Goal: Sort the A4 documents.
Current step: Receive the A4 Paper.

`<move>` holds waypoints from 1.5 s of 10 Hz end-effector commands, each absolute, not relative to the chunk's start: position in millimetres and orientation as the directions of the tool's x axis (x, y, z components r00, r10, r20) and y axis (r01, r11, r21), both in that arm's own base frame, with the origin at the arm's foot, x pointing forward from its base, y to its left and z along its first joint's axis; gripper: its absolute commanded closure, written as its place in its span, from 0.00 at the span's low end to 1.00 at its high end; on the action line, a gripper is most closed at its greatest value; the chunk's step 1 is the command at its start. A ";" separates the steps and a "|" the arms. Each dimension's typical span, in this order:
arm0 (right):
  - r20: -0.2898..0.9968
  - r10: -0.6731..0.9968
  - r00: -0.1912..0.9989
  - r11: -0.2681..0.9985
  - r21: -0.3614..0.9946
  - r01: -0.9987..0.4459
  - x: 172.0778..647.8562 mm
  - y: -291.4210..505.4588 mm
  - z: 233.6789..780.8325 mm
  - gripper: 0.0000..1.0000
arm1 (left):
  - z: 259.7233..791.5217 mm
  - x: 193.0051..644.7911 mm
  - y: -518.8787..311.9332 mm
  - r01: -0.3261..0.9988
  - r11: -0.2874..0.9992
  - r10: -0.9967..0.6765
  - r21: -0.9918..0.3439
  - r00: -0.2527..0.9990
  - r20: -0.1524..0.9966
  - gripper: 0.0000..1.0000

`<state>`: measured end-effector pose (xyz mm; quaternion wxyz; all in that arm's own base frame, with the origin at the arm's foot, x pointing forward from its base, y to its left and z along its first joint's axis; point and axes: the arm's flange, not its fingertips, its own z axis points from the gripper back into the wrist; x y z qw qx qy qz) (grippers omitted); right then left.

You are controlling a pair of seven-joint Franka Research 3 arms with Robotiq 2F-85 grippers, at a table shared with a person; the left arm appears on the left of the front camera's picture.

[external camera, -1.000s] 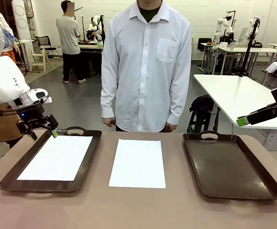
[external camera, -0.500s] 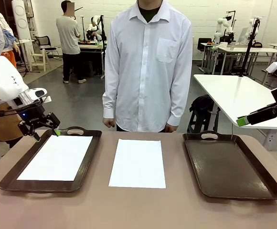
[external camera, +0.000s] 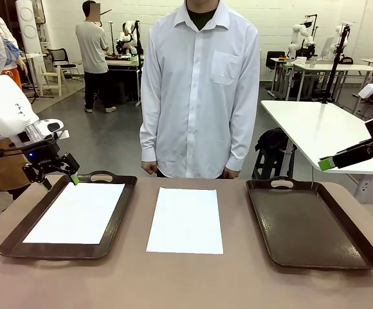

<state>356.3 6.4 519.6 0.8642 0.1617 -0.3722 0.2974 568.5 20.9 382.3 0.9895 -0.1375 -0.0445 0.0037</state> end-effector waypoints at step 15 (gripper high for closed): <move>0.739 0.393 0.547 0.770 0.060 -0.635 356.5 6.4 519.0 0.00 | 559.8 440.0 -53.1 0.736 0.660 -0.454 -0.150 0.550 0.701 0.00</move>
